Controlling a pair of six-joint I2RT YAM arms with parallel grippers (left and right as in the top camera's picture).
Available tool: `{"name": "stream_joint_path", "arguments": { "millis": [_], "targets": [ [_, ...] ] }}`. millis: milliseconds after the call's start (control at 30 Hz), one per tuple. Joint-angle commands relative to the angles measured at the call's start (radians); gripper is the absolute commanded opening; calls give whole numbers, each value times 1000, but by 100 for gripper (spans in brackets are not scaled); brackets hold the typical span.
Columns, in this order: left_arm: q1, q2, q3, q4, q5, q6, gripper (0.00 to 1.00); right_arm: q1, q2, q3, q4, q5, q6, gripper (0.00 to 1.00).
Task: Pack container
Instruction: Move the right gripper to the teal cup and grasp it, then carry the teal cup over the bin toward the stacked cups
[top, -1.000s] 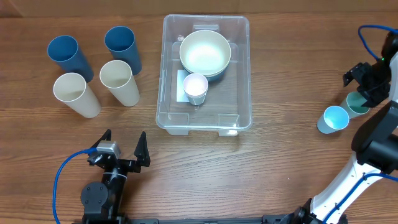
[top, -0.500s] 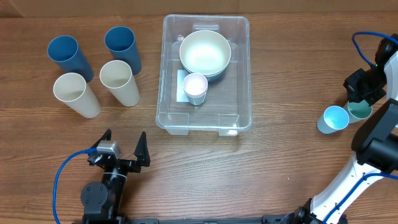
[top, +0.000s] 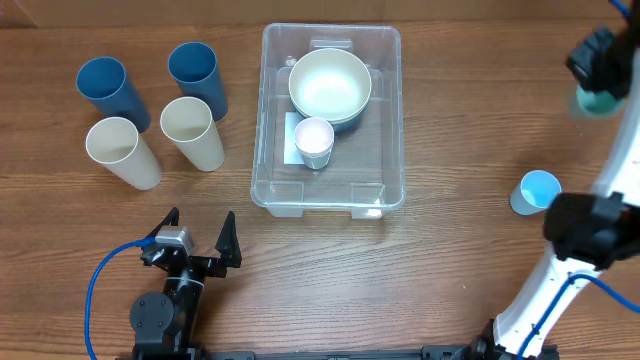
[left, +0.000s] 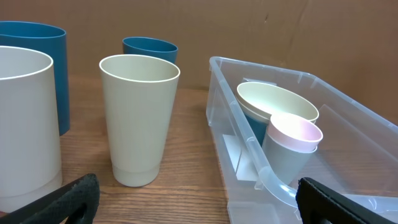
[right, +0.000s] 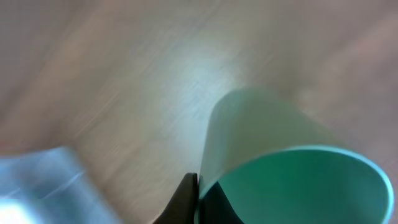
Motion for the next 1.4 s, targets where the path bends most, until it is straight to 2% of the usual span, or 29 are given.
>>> {"name": "stream_joint_path", "arguments": {
  "millis": [0, 233, 400, 667, 933, 1167, 1200, 1233, 1267, 1300, 1367],
  "targets": [
    [-4, -8, -3, -2, -5, 20, 100, 211, -34, 134, -12, -48, -63, 4],
    [-4, -8, -3, -2, -6, 20, 100, 640, -41, 89, -11, 12, -63, 4],
    [-4, -8, -3, -2, -5, 20, 100, 817, -39, -14, 0, 61, -61, 4],
    [-4, -8, -3, -2, -5, 20, 100, 893, -39, -285, 155, 30, -60, 4],
    [-4, -8, -3, -2, -6, 20, 100, 933, -39, -308, 250, -34, -85, 4],
    [-4, -8, -3, -2, -5, 20, 100, 937, -37, -315, 257, -34, -85, 4],
    [-4, -8, -3, -2, -5, 20, 100, 937, -37, -323, 260, -34, -85, 20],
    [-4, -8, -3, -2, -6, 20, 100, 937, -37, -333, 261, -34, -85, 42],
    [-4, -8, -3, -2, -5, 20, 100, 937, -37, -344, 264, -34, -85, 53],
    [-4, -8, -3, -2, -5, 20, 100, 937, -37, -353, 266, -34, -85, 62],
    [-4, -8, -3, -2, -5, 20, 100, 937, -37, -359, 266, -33, -86, 64]
  ]
}}
